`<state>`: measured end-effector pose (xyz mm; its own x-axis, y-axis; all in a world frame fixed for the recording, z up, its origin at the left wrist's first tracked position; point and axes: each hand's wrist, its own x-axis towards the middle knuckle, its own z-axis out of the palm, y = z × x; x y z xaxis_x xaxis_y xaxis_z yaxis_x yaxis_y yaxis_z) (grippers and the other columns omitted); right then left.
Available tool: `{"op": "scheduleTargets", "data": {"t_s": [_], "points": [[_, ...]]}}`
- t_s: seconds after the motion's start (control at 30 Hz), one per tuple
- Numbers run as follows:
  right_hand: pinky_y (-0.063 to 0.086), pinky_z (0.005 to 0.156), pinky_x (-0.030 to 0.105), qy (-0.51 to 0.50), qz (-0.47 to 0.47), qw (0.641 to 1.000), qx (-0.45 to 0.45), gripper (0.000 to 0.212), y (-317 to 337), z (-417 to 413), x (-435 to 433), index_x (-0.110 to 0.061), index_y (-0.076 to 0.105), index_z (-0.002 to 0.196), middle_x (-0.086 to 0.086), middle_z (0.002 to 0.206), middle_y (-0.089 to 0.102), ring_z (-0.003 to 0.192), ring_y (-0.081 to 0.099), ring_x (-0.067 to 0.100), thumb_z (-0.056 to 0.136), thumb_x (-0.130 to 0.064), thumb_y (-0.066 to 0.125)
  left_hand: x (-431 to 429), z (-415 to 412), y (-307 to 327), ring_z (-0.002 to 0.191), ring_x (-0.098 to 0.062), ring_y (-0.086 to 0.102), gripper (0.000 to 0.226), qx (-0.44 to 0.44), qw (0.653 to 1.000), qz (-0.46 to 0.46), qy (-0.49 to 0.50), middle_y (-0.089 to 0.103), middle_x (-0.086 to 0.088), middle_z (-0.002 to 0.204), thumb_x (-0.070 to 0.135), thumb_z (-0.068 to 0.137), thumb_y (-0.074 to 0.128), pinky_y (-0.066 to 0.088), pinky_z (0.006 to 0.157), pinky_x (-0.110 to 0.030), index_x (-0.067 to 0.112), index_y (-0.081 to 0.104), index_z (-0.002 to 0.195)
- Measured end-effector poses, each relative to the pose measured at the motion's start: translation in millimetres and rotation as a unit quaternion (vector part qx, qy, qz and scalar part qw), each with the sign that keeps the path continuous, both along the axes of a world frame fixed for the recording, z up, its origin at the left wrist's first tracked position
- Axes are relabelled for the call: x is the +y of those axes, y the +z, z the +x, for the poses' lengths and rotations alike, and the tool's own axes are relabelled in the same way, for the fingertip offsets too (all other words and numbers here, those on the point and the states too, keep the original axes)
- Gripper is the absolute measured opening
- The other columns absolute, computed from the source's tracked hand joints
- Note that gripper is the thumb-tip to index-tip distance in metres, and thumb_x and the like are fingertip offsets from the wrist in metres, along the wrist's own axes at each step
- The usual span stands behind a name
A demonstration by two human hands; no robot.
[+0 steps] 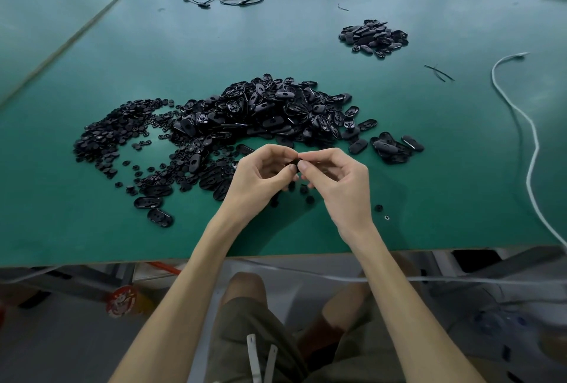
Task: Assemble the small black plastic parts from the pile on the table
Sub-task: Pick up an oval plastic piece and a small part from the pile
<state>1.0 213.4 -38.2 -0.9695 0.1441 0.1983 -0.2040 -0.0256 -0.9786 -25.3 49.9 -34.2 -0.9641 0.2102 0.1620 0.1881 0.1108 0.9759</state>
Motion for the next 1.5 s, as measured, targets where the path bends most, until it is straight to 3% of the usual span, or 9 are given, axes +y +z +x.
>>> {"op": "scheduleTargets", "data": {"t_s": [0.27,0.47,0.73,0.83,0.93,1.07,1.2,1.4,1.5], "points": [[0.06,0.077,0.026,0.012,0.02,1.0,-0.009,0.012,0,0,-1,-0.011,0.079,0.098,0.001,0.087,0.079,0.079,0.076,0.015,0.089,-0.002,0.078,2,2,-2,0.083,-0.017,0.072,0.018,0.034,0.999,-0.033,0.026,0.075,-0.006,0.094,-0.013,0.094,0.062,0.061,0.083,-0.037,0.003,0.068,0.102],[0.058,0.075,0.024,0.016,0.029,0.999,-0.007,0.013,0,1,-3,-0.012,0.078,0.099,-0.001,0.087,0.078,0.077,0.075,0.013,0.091,-0.001,0.076,2,2,-1,0.08,-0.014,0.072,0.019,0.045,0.998,-0.038,0.029,0.074,-0.001,0.09,-0.012,0.094,0.062,0.059,0.078,-0.025,0.006,0.068,0.1],[0.062,0.075,0.038,-0.003,0.057,0.998,0.009,0.017,-1,-1,-1,-0.014,0.077,0.099,0.006,0.092,0.074,0.076,0.073,0.02,0.096,0.001,0.068,1,4,2,0.083,-0.023,0.072,0.012,0.04,0.999,-0.016,0.028,0.077,-0.012,0.095,-0.004,0.094,0.071,0.06,0.079,-0.035,0.002,0.072,0.104],[0.061,0.075,0.036,-0.008,0.074,0.997,0.007,0.021,-1,-1,-1,-0.014,0.078,0.094,0.007,0.098,0.074,0.078,0.073,0.018,0.095,0.003,0.067,1,4,1,0.087,-0.035,0.073,0.012,0.044,0.998,-0.025,0.03,0.077,-0.014,0.096,-0.003,0.095,0.071,0.06,0.08,-0.041,0.001,0.073,0.105],[0.06,0.072,0.029,-0.012,0.054,0.998,0.013,0.024,-1,1,-2,-0.019,0.079,0.095,0.008,0.101,0.075,0.082,0.075,0.018,0.095,0.002,0.067,1,3,1,0.093,-0.028,0.075,0.014,0.048,0.998,-0.02,0.036,0.078,-0.008,0.101,0.0,0.095,0.072,0.06,0.085,-0.035,0.003,0.073,0.108],[0.058,0.072,0.024,-0.103,0.001,0.995,0.008,0.026,-2,0,0,-0.024,0.078,0.106,0.012,0.103,0.075,0.082,0.075,0.014,0.099,-0.002,0.065,-1,1,-1,0.105,-0.015,0.072,0.018,0.071,0.991,-0.005,0.112,0.077,0.0,0.11,0.003,0.1,0.066,0.055,0.093,-0.025,0.009,0.073,0.115],[0.061,0.086,0.029,-0.215,-0.068,0.974,-0.024,0.034,-5,-3,3,-0.015,0.072,0.123,0.009,0.112,0.073,0.095,0.075,0.012,0.098,0.003,0.058,-7,-3,-7,0.106,-0.014,0.068,0.032,0.063,0.973,-0.032,0.222,0.073,-0.002,0.113,-0.009,0.101,0.053,0.055,0.097,-0.029,0.011,0.074,0.114],[0.048,0.11,0.022,-0.261,-0.094,0.961,-0.027,0.07,-1,-2,3,-0.01,0.033,0.16,0.001,0.155,0.038,0.132,0.053,-0.006,0.096,0.007,0.054,-4,1,-2,0.109,0.0,0.063,0.039,0.065,0.961,-0.121,0.238,0.066,0.005,0.121,-0.011,0.097,0.055,0.049,0.097,-0.012,0.015,0.073,0.12],[0.046,0.112,0.021,-0.24,-0.09,0.966,-0.035,0.073,0,-1,3,-0.014,0.03,0.162,-0.002,0.16,0.035,0.132,0.051,-0.01,0.096,0.006,0.054,-2,0,-3,0.118,-0.007,0.06,0.035,0.073,0.954,-0.19,0.219,0.064,0.006,0.126,-0.005,0.097,0.062,0.044,0.112,-0.028,0.013,0.072,0.125]]}}
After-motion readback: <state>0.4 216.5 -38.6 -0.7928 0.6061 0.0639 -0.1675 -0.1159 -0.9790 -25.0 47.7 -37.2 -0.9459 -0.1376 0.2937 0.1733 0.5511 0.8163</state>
